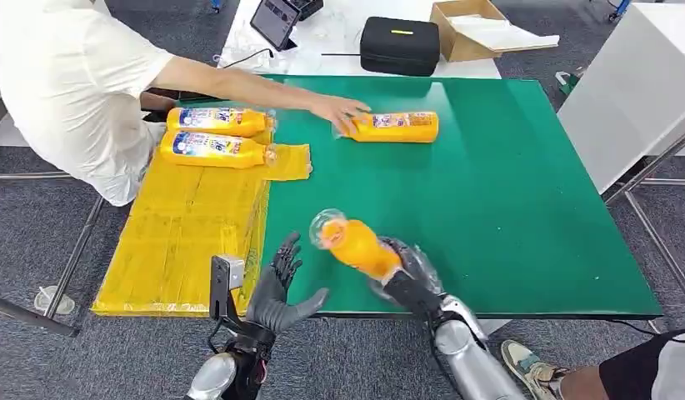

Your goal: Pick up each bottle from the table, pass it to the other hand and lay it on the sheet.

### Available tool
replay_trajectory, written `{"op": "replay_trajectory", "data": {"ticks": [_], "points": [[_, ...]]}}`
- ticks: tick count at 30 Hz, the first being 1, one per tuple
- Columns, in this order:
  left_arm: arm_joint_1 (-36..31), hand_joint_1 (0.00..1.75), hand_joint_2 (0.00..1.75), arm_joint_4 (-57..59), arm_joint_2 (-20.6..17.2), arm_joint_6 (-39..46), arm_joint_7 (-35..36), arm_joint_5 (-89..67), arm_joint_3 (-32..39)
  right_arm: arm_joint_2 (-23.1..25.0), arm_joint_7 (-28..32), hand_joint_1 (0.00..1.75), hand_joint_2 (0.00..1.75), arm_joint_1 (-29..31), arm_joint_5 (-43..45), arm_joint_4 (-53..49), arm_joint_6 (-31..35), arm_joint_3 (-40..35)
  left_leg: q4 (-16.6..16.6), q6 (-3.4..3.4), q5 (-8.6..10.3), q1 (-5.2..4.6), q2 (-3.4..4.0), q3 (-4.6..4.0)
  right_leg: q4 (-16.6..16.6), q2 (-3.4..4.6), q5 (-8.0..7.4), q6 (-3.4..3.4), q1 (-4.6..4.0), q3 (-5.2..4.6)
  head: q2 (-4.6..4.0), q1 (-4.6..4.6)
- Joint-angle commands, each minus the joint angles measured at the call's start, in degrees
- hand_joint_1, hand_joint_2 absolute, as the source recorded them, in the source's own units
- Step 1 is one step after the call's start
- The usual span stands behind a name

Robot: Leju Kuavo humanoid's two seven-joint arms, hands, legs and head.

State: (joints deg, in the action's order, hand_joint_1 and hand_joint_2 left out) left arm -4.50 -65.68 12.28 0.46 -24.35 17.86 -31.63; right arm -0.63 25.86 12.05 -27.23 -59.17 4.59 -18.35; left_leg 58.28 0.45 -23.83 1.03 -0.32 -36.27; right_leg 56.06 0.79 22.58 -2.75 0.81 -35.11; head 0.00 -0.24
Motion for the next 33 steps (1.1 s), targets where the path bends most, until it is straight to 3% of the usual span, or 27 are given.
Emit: {"op": "replay_trajectory", "data": {"ticks": [1,2,3,22,28,29,33], "points": [[-4.0,0.00,1.75,3.4,-0.7,0.9,-0.6,-0.9,-1.3,1.6,-2.4,1.75,1.75,3.8,-3.2,3.2,0.6,-9.1,0.0,0.01,-0.04,-0.01,0.10,0.16,0.0,0.02,0.03,0.11,-0.02,0.11,0.00,0.00],[-4.4,0.00,1.75,3.3,-0.4,1.3,-0.8,-1.1,-1.2,2.0,-3.0,1.75,1.75,4.1,-3.5,3.6,0.7,-9.8,0.0,0.00,-0.04,0.00,0.14,0.12,0.0,0.06,0.01,0.10,-0.03,0.06,0.00,0.00],[-4.7,0.00,1.75,3.2,-0.2,1.3,-0.8,-1.1,-1.2,2.4,-3.6,1.75,0.00,4.4,-4.0,4.1,0.9,-10.6,0.0,0.01,-0.07,-0.01,0.18,0.22,0.0,0.07,0.04,0.14,-0.03,0.14,0.00,0.00],[-8.3,0.00,1.75,8.6,2.4,2.7,1.3,8.6,0.8,4.4,-4.4,1.75,0.00,8.5,0.9,9.0,5.2,-13.3,-0.1,0.03,-0.06,-0.02,0.05,0.31,0.0,-0.09,0.10,0.17,-0.02,0.26,0.00,0.00],[-10.0,0.00,1.75,9.5,2.4,3.8,0.9,9.9,0.7,4.2,-5.8,1.75,0.00,10.8,-5.6,11.8,10.8,-16.7,0.0,0.02,-0.02,-0.02,0.09,0.14,0.0,0.00,0.03,0.10,-0.01,0.09,0.00,-0.02],[-10.1,0.00,1.75,9.8,2.6,4.1,1.0,10.4,1.2,4.1,-6.2,1.75,1.75,11.0,-6.6,11.9,11.5,-17.2,0.0,0.02,-0.01,0.00,0.06,0.12,0.0,-0.03,0.02,0.10,-0.02,0.08,0.00,0.02],[-10.3,0.00,1.75,9.9,2.8,3.9,1.1,10.9,1.3,4.1,-6.7,1.75,1.75,11.1,-7.0,12.1,11.7,-17.4,0.0,0.01,0.01,0.01,0.04,0.07,0.0,-0.03,0.01,0.07,-0.03,0.04,0.00,0.00]]}}
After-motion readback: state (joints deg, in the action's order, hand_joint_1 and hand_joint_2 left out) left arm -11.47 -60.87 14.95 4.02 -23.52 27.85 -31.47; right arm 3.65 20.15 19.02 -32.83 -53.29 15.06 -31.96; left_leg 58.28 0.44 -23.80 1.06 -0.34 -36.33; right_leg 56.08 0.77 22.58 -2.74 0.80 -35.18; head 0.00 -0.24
